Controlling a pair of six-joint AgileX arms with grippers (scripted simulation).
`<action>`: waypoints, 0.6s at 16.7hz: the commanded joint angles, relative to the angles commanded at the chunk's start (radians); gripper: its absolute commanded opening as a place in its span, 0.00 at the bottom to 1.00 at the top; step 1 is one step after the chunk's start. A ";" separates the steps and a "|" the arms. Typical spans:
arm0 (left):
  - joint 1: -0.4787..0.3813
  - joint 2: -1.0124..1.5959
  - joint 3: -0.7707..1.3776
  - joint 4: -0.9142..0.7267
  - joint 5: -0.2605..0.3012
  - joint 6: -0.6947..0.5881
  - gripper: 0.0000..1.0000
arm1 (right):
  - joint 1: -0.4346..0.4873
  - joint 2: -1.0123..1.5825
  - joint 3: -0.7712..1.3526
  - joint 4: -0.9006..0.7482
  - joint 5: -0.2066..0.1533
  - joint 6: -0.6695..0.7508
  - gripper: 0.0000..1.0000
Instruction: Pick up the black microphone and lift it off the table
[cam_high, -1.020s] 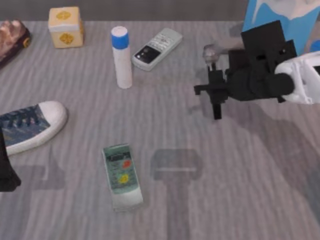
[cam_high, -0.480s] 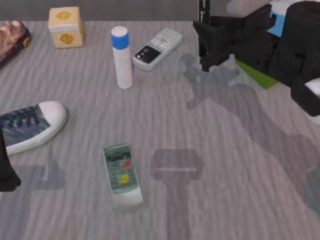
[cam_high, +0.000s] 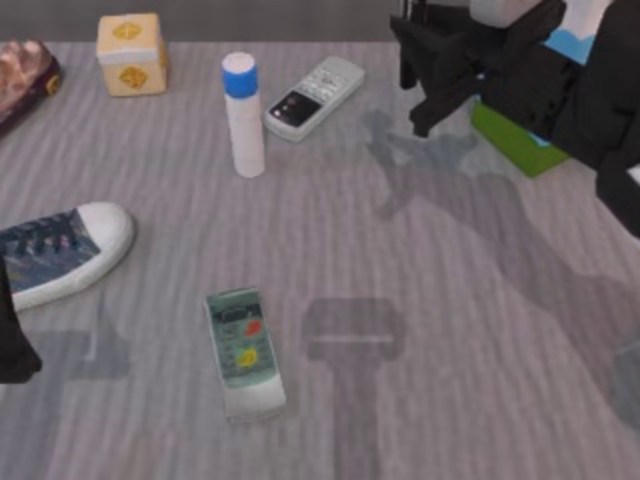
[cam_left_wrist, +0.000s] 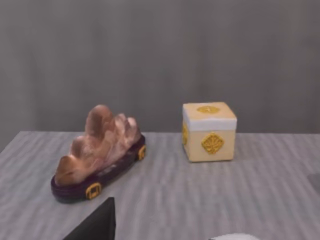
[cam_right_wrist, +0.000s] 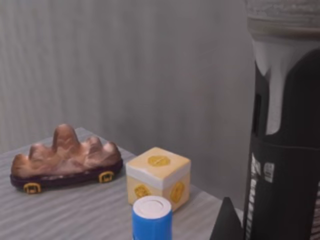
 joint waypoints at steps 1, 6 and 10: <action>0.000 0.000 0.000 0.000 0.000 0.000 1.00 | 0.003 -0.003 -0.001 -0.001 0.003 0.000 0.00; 0.000 0.000 0.000 0.000 0.000 0.000 1.00 | 0.115 -0.108 -0.056 -0.032 0.111 0.009 0.00; 0.000 0.000 0.000 0.000 0.000 0.000 1.00 | 0.220 -0.208 -0.105 -0.058 0.209 0.019 0.00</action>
